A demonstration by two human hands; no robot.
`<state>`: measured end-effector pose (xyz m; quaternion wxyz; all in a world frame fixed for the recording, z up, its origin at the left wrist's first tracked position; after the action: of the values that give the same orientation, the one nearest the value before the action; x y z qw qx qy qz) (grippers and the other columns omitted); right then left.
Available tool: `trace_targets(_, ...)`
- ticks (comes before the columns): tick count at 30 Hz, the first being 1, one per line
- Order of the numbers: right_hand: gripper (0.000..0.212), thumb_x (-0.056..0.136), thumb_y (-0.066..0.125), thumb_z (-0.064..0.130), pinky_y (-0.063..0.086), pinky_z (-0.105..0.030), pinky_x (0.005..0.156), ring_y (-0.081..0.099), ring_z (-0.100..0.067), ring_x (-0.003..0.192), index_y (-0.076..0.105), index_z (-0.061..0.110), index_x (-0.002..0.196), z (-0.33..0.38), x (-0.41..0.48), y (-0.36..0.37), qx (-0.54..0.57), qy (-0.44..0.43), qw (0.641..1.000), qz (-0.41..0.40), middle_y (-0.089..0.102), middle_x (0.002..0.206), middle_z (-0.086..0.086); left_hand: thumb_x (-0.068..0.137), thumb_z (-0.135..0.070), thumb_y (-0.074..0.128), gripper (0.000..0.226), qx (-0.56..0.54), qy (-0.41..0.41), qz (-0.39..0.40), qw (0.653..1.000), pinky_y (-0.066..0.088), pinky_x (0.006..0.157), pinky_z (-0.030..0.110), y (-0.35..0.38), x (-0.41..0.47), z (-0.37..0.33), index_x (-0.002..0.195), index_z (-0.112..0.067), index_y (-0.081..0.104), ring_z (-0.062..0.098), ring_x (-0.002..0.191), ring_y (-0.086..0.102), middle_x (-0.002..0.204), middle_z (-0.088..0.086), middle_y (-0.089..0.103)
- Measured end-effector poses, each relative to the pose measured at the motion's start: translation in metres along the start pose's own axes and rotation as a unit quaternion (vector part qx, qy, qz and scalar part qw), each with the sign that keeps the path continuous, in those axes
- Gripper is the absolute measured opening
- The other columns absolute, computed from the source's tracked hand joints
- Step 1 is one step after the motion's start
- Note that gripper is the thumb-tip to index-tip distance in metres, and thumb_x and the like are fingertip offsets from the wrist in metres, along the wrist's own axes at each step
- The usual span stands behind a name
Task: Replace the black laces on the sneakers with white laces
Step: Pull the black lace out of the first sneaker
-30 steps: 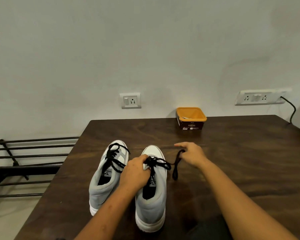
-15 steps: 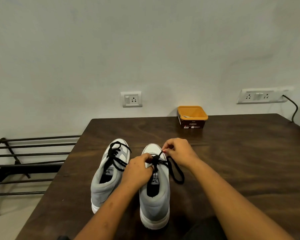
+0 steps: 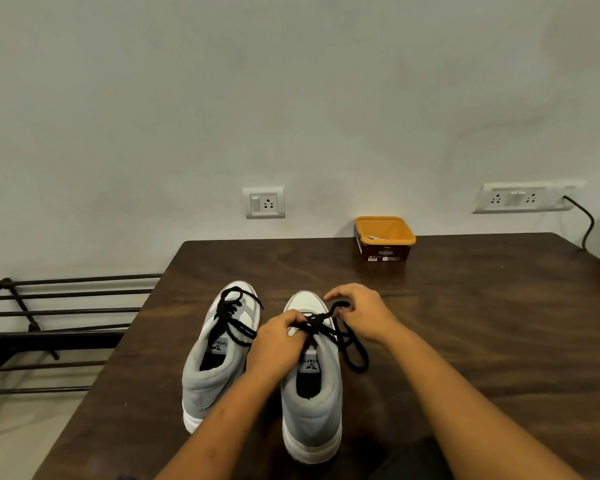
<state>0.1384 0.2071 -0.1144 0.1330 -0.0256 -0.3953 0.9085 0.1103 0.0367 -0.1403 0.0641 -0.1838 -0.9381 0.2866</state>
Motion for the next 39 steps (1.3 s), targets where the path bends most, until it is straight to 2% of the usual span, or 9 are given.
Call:
trace_targets(4, 0.038, 0.082, 0.064, -0.004, 0.041, -0.009, 0.076, 0.055, 0.002, 0.083, 0.071, 0.02, 0.11, 0.01, -0.005, 0.008, 0.012, -0.055, 0.993, 0.102, 0.062, 0.116, 0.002, 0.087, -0.025, 0.063, 0.017, -0.082, -0.013, -0.016, 0.996, 0.054, 0.071, 0.036, 0.0, 0.002, -0.001, 0.071, -0.027, 0.066, 0.021, 0.074, 0.066, 0.07, -0.002, 0.068)
trace_targets(11, 0.02, 0.086, 0.067, 0.005, 0.052, -0.025, 0.091, 0.065, -0.012, 0.098, 0.074, 0.017, 0.1, 0.013, -0.003, 0.01, 0.145, -0.054, 0.983, 0.102, 0.071, 0.101, 0.001, 0.1, -0.024, 0.042, 0.023, -0.363, -0.02, -0.053, 0.93, 0.045, 0.049, 0.02, -0.023, -0.007, -0.037, 0.092, -0.008, 0.057, 0.011, 0.052, 0.047, 0.065, 0.005, 0.051)
trace_targets(15, 0.018, 0.085, 0.068, 0.008, 0.054, -0.038, 0.084, 0.066, -0.019, 0.09, 0.072, 0.026, 0.087, 0.012, -0.004, 0.013, 0.155, -0.044, 0.981, 0.107, 0.071, 0.095, -0.001, 0.099, -0.03, 0.04, 0.016, -0.453, 0.014, -0.071, 0.888, 0.054, 0.074, 0.03, -0.043, -0.008, -0.048, 0.102, -0.023, 0.053, 0.013, 0.082, 0.064, 0.088, -0.006, 0.069)
trace_targets(18, 0.012, 0.083, 0.072, 0.012, 0.053, -0.023, 0.085, 0.065, -0.01, 0.094, 0.074, 0.021, 0.091, 0.011, -0.004, 0.011, 0.176, -0.042, 0.978, 0.103, 0.071, 0.097, 0.003, 0.089, -0.049, 0.039, 0.025, -0.382, 0.061, -0.088, 0.918, 0.048, 0.088, 0.035, -0.054, -0.004, -0.043, 0.11, -0.038, 0.047, 0.001, 0.107, 0.053, 0.116, -0.017, 0.056)
trace_targets(22, 0.009, 0.085, 0.07, 0.013, 0.05, -0.023, 0.087, 0.064, -0.008, 0.093, 0.074, 0.02, 0.089, 0.011, -0.003, 0.011, 0.187, -0.047, 0.976, 0.099, 0.072, 0.093, 0.003, 0.093, -0.039, 0.051, 0.036, -0.18, 0.069, -0.031, 0.981, 0.043, 0.087, 0.024, -0.048, 0.001, -0.027, 0.126, -0.032, 0.039, 0.001, 0.103, 0.053, 0.114, -0.012, 0.055)
trace_targets(25, 0.011, 0.091, 0.063, 0.014, 0.047, -0.018, 0.061, 0.056, -0.003, 0.067, 0.068, 0.02, 0.083, 0.012, -0.002, 0.009, 0.21, -0.044, 0.975, 0.053, 0.063, 0.074, 0.006, 0.085, -0.031, 0.068, 0.061, -0.118, 0.009, 0.098, 0.988, 0.046, 0.095, 0.03, -0.025, -0.001, -0.015, 0.133, -0.035, 0.03, 0.014, 0.108, 0.058, 0.112, -0.004, 0.062)
trace_targets(29, 0.018, 0.09, 0.06, 0.002, 0.044, -0.006, 0.062, 0.059, -0.002, 0.083, 0.069, 0.018, 0.091, 0.009, -0.003, 0.004, 0.186, -0.043, 0.981, 0.022, 0.065, 0.09, 0.008, 0.075, -0.02, 0.078, 0.085, 0.002, 0.049, 0.056, 0.997, 0.045, 0.079, 0.021, -0.014, -0.003, -0.016, 0.139, -0.038, 0.023, 0.009, 0.09, 0.06, 0.095, -0.004, 0.062)
trace_targets(34, 0.026, 0.081, 0.073, 0.008, 0.037, -0.008, 0.075, 0.054, 0.012, 0.086, 0.072, 0.026, 0.1, 0.013, -0.006, 0.002, 0.122, -0.056, 0.99, 0.044, 0.062, 0.115, 0.006, 0.086, -0.005, 0.06, 0.047, -0.058, 0.074, -0.112, 0.989, 0.053, 0.072, 0.033, -0.024, -0.002, -0.023, 0.125, -0.027, 0.046, 0.014, 0.073, 0.062, 0.082, -0.005, 0.066)
trace_targets(39, 0.024, 0.078, 0.077, 0.015, 0.042, -0.008, 0.072, 0.057, 0.006, 0.08, 0.074, 0.018, 0.101, 0.025, -0.013, 0.011, 0.064, -0.065, 0.984, 0.151, 0.062, 0.097, 0.014, 0.099, -0.012, 0.044, 0.014, -0.395, 0.002, -0.073, 0.916, 0.055, 0.055, 0.024, -0.033, -0.007, -0.039, 0.107, -0.011, 0.056, 0.012, 0.065, 0.066, 0.081, 0.004, 0.065)
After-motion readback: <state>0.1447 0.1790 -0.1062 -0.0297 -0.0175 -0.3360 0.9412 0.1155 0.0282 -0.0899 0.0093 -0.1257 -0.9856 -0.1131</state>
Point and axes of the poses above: each hand's wrist, its own x-axis towards the middle knuckle, its own y-axis out of the palm, z = x × y, the point moved 3 cm from there along x, towards the middle knuckle
